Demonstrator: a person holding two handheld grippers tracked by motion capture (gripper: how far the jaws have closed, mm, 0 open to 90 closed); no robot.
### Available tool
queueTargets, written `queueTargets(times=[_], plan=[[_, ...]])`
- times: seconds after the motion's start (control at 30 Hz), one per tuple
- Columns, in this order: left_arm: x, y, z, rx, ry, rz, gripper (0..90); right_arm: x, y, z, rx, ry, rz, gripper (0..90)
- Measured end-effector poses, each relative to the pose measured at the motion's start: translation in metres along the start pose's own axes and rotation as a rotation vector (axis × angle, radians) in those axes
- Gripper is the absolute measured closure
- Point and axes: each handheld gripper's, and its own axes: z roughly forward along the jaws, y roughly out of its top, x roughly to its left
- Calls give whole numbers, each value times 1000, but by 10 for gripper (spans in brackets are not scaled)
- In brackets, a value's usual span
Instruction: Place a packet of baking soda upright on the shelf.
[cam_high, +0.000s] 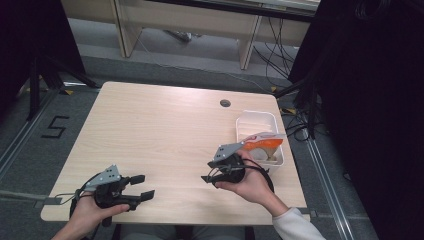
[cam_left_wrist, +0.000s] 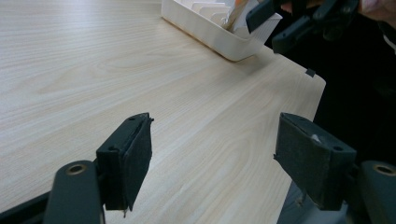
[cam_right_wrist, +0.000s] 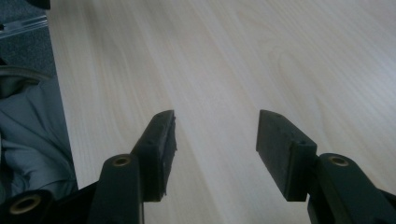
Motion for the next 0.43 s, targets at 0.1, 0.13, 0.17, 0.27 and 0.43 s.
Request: queueTargets(times=[0.1,0.13,0.17,0.27,0.43], plan=[[0,0,0,5,-3,8,265,4,-12,6,-20,31,0,482],[1,0,0,8,-10,28,265,7,-17,8,-19,30,23,483],[1,0,1,12,-9,29,265,9,-21,12,-8,32,23,483],[-1,0,1,19,-9,19,264,12,-27,13,35,38,15,482],[-1,-1,1,21,-2,5,264,11,-24,7,5,23,-3,474]])
